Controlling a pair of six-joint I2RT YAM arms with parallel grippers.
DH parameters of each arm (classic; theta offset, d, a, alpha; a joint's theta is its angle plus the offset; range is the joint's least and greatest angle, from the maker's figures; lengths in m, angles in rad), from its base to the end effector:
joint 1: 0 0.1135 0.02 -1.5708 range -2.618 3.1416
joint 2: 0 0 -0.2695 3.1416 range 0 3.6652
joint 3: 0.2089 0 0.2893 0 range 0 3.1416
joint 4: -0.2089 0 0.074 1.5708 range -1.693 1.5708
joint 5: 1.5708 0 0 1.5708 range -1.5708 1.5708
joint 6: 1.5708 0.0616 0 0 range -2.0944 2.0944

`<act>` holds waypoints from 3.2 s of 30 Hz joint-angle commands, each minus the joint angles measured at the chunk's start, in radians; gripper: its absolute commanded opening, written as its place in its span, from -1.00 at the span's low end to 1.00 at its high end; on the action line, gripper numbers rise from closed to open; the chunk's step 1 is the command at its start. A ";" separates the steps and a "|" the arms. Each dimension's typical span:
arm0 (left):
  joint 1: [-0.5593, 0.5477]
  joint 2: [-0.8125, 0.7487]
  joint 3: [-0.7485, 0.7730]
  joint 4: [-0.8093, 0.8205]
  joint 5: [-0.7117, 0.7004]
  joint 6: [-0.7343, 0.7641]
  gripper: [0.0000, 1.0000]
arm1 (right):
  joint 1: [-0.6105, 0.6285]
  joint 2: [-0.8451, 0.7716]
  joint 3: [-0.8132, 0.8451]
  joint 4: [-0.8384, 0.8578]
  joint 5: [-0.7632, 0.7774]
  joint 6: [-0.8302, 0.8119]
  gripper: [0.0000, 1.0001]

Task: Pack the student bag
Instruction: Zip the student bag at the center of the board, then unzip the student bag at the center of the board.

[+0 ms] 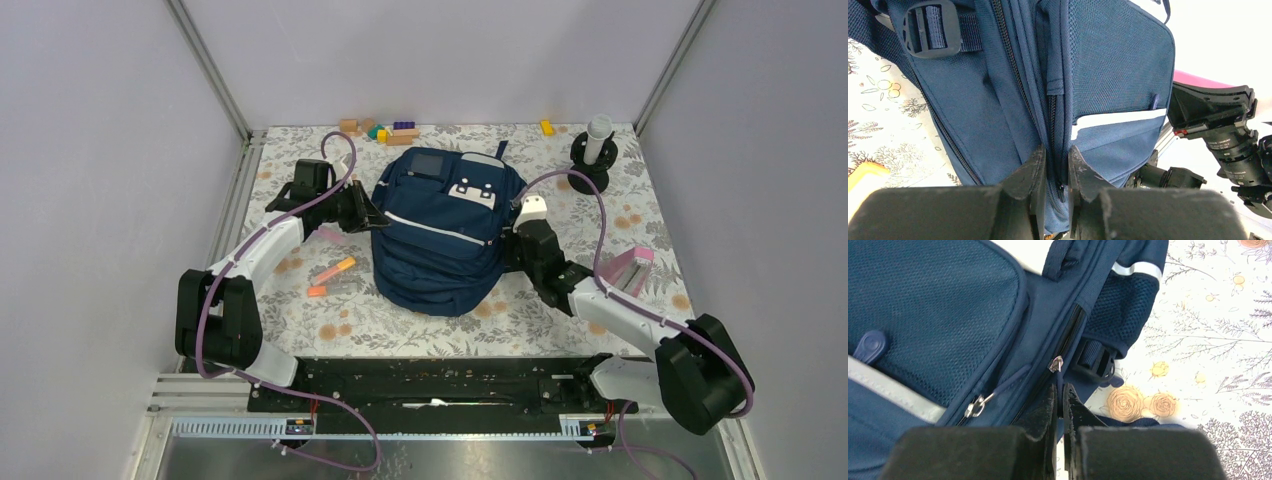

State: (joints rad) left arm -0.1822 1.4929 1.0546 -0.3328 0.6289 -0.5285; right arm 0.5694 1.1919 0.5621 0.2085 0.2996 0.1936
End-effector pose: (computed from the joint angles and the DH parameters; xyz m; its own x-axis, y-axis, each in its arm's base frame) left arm 0.3569 -0.1026 0.2301 -0.8750 -0.2534 -0.4126 0.1392 0.6844 -0.7156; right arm 0.2672 0.1494 0.1914 -0.3935 -0.0336 -0.9187 -0.2166 0.9746 0.0571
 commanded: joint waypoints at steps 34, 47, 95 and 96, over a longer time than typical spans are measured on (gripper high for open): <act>0.045 -0.038 0.119 -0.046 -0.005 0.110 -1.00 | -0.187 0.056 0.210 -0.251 -0.261 -0.440 0.14; 0.095 0.036 0.195 -0.161 0.030 0.192 -1.00 | -0.186 -0.002 0.043 0.022 -0.772 -0.666 0.37; 0.095 0.003 0.118 -0.053 0.032 0.092 -1.00 | -0.006 0.098 0.195 -0.174 -0.649 -0.514 -1.00; 0.095 0.000 0.110 -0.034 0.032 0.079 -1.00 | 0.007 0.100 0.204 -0.184 -0.637 -0.466 -1.00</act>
State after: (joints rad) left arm -0.0990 1.5528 1.1774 -0.5060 0.6518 -0.3946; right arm 0.5327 1.3201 0.7383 0.0719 -0.3672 -0.4259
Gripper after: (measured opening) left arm 0.135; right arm 0.034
